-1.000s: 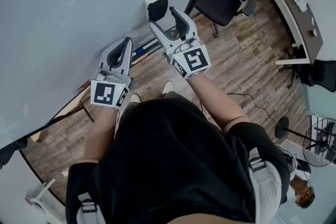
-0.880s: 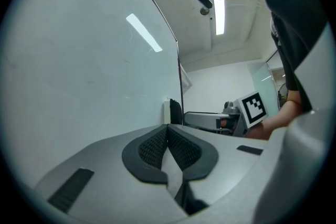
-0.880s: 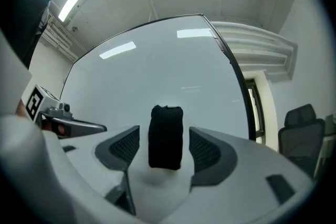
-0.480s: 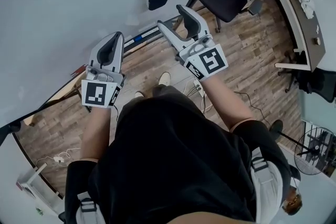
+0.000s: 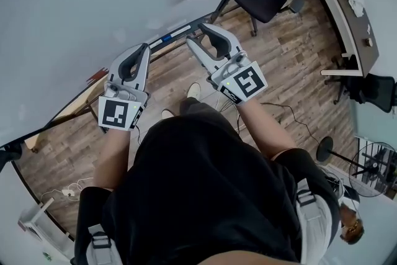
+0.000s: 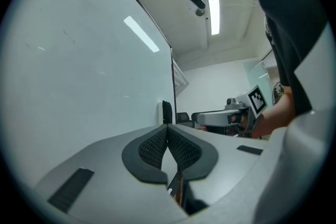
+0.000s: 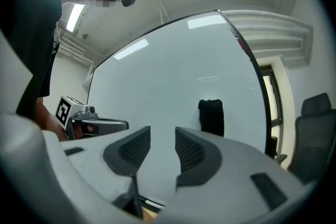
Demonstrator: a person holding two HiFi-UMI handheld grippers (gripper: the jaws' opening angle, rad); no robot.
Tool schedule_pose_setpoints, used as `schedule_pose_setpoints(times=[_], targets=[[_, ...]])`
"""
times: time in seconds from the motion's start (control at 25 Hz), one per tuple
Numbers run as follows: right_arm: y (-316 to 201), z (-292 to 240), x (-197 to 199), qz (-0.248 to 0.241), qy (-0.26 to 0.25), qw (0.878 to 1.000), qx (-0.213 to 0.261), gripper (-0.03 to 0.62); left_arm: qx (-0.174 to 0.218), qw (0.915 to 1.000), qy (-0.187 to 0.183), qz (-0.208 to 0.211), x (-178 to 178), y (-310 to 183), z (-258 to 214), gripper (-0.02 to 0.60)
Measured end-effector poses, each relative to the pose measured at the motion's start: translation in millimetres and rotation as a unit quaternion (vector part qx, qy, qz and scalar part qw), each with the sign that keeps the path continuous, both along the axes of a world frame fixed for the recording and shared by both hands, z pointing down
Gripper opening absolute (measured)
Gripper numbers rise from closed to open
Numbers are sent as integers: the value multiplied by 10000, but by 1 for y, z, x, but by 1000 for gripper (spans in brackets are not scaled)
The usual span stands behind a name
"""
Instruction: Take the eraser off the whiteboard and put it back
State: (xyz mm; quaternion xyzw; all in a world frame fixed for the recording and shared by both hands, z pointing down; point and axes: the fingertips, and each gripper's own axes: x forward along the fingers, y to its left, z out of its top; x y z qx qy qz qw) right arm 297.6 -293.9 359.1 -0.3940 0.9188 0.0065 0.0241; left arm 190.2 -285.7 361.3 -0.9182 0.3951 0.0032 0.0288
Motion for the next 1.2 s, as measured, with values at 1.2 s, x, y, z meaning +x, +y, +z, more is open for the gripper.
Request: schedule_pose_setpoints(times=[1.2], targets=[[69, -10, -25, 415, -10, 9990, 150, 0, 179, 9989, 89, 421, -15, 59, -8, -5]])
